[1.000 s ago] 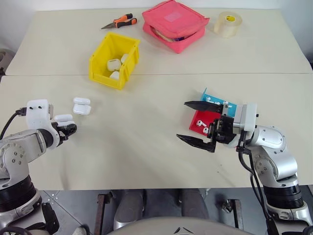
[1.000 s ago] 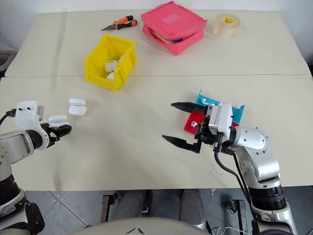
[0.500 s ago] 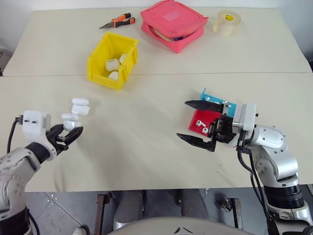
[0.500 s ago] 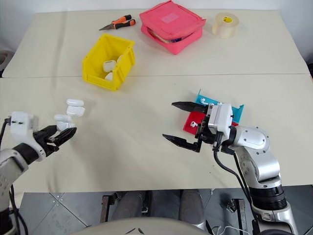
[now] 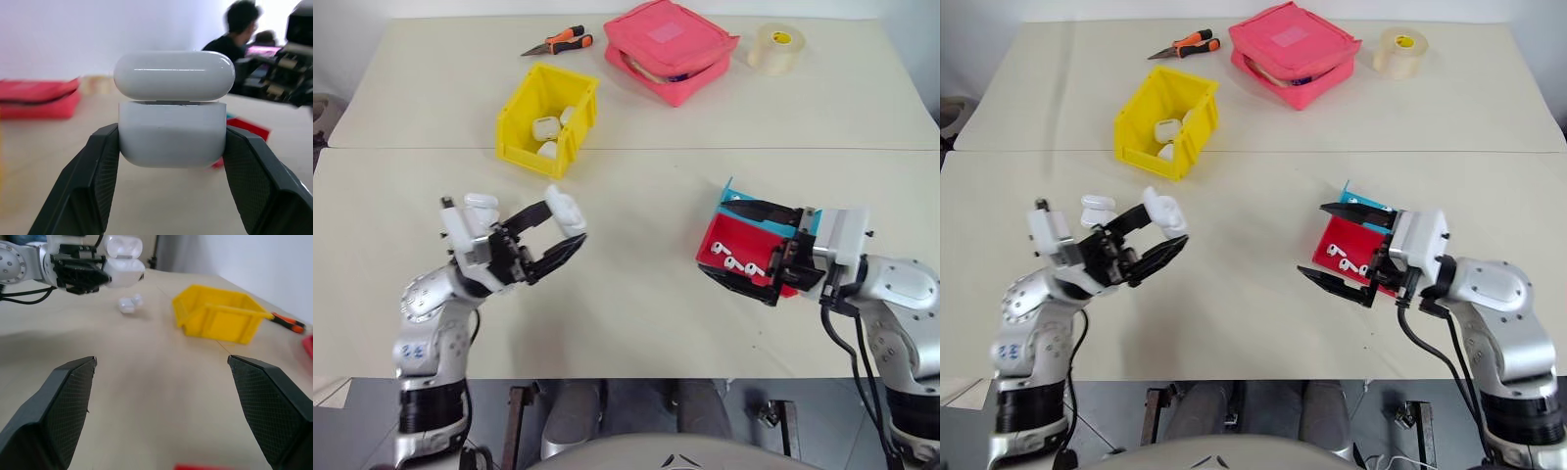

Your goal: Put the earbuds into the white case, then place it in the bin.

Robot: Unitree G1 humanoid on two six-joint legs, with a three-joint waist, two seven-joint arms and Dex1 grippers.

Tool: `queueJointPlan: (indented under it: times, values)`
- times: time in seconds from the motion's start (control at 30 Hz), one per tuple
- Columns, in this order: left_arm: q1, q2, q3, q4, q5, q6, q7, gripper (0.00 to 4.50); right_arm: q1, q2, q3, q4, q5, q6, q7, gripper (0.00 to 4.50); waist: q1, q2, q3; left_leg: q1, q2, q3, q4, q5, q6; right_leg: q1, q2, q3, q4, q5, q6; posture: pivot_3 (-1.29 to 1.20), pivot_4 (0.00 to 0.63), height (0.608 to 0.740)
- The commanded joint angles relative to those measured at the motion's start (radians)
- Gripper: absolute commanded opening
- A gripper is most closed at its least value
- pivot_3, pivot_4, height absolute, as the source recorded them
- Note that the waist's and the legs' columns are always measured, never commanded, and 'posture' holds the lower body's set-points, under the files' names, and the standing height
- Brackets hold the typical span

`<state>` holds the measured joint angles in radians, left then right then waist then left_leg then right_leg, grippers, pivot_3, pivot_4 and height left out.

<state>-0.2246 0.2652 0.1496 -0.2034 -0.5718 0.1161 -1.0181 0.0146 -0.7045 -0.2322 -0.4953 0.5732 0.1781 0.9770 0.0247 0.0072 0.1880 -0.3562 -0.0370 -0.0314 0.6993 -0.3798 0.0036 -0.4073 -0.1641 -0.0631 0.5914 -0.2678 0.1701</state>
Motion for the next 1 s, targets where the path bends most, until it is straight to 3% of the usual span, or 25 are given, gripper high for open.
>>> queueJointPlan:
  times: [0.03, 0.33, 0.53, 0.77, 0.9, 1.0]
  values:
    - [-0.068, -0.052, -0.079, 0.063, -0.038, -0.049, -0.079, 2.78, 0.097, -0.024, -0.135, -0.099, 0.012, 0.013, -0.044, 4.50, 0.003, 0.000, 0.000, 0.000, 0.000, 0.000, 0.000, 0.000, 0.000, 0.000, 0.000, 0.000, 0.000, 0.000, 0.000, 0.00, 0.150, 0.740]
    - [-0.196, -0.205, -0.196, 0.249, -0.047, -0.165, -0.241, 2.78, 0.498, 0.000, -0.454, -0.204, 0.007, 0.089, -0.074, 4.50, 0.000, 0.000, -0.001, 0.001, 0.000, 0.002, 0.000, 0.000, 0.003, 0.002, 0.000, 0.001, -0.002, 0.001, 0.002, 0.00, 0.150, 0.740]
    - [-0.228, -0.231, -0.231, 0.305, -0.039, -0.187, -0.314, 2.78, 0.658, -0.014, -0.526, -0.216, -0.026, 0.112, -0.039, 4.50, 0.000, 0.000, -0.001, 0.004, 0.000, 0.003, 0.000, 0.000, 0.004, 0.008, 0.000, 0.001, -0.005, 0.002, 0.003, 0.00, 0.150, 0.740]
    - [-0.214, -0.255, -0.273, 0.320, -0.025, -0.208, -0.354, 2.78, 0.513, -0.204, -0.443, -0.271, 0.058, 0.343, -0.080, 4.50, 0.002, 0.000, -0.001, 0.004, 0.000, 0.002, 0.001, 0.000, 0.004, 0.009, 0.000, 0.001, -0.006, 0.002, 0.004, 0.00, 0.150, 0.740]
    - [-0.208, -0.245, -0.280, 0.324, -0.005, -0.230, -0.343, 2.78, 0.340, -0.403, -0.296, -0.240, 0.068, 0.557, -0.121, 4.50, 0.002, 0.000, -0.001, 0.004, 0.000, 0.000, 0.001, 0.000, 0.004, 0.009, 0.000, 0.000, -0.007, 0.002, 0.003, 0.00, 0.150, 0.740]
    - [-0.198, -0.235, -0.280, 0.315, 0.000, -0.233, -0.331, 2.78, 0.175, -0.481, -0.157, -0.196, 0.082, 0.659, -0.146, 4.50, 0.004, 0.000, -0.001, 0.003, 0.000, -0.002, 0.001, 0.000, 0.004, 0.010, 0.000, -0.002, -0.008, 0.002, 0.003, 0.00, 0.150, 0.740]
